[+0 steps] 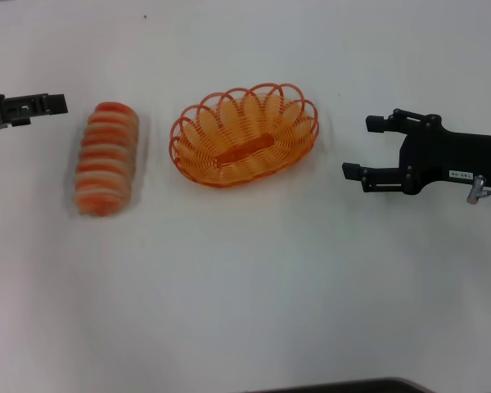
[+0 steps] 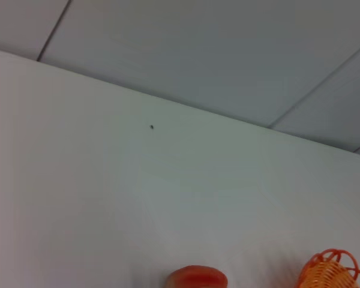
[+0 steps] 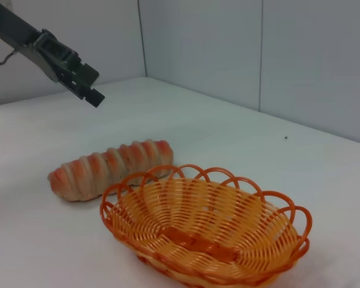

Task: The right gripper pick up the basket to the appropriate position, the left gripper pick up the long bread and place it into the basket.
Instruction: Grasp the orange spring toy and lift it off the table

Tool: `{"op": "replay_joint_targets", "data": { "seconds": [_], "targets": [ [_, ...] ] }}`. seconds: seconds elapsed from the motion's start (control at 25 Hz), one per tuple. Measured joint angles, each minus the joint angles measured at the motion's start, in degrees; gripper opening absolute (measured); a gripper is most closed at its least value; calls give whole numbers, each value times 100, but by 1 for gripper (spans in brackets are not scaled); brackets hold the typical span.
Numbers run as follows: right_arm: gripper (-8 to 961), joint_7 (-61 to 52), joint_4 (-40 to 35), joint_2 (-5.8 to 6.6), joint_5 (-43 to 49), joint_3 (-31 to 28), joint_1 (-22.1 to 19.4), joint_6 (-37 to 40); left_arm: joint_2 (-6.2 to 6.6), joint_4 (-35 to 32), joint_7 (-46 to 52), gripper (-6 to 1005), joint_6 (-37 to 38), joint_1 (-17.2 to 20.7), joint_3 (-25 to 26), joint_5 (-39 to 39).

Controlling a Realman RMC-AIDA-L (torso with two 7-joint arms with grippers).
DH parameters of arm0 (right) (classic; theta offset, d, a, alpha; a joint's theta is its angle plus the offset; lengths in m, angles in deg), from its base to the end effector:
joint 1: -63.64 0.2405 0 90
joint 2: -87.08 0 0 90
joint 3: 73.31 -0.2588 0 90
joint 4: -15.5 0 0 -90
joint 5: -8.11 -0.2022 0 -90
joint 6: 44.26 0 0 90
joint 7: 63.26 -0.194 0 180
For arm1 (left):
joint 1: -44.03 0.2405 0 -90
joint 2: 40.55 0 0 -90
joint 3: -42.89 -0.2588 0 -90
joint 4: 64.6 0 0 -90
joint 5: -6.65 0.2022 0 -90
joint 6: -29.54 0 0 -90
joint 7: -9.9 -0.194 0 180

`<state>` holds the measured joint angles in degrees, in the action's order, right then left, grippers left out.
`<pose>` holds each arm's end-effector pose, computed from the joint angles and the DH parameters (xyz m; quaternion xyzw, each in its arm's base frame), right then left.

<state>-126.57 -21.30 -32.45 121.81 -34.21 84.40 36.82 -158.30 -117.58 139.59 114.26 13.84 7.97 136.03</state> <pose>0.3105 0.3156 -0.0455 -0.9368 0.1892 0.1792 0.2334 -0.2825 0.3735 0.0110 -0.7982 -0.5472 -0.1742 0.1816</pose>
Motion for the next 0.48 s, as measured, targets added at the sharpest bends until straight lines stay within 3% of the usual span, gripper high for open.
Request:
{"op": "replay_joint_targets", "data": {
  "seconds": [0.12, 0.32, 0.48],
  "targets": [
    [921, 0, 8, 0, 2, 1, 2, -5, -159, -327, 31, 815, -188, 48, -239, 229],
    [920, -5, 0, -2, -2, -34, 13, -99, -601, -1295, 338, 812, -324, 71, -931, 1241],
    [920, -34, 3, -5, -15, -33, 52, -131, -613, -1491, 1366, 810, -595, 60, -1998, 1711]
  ]
}}
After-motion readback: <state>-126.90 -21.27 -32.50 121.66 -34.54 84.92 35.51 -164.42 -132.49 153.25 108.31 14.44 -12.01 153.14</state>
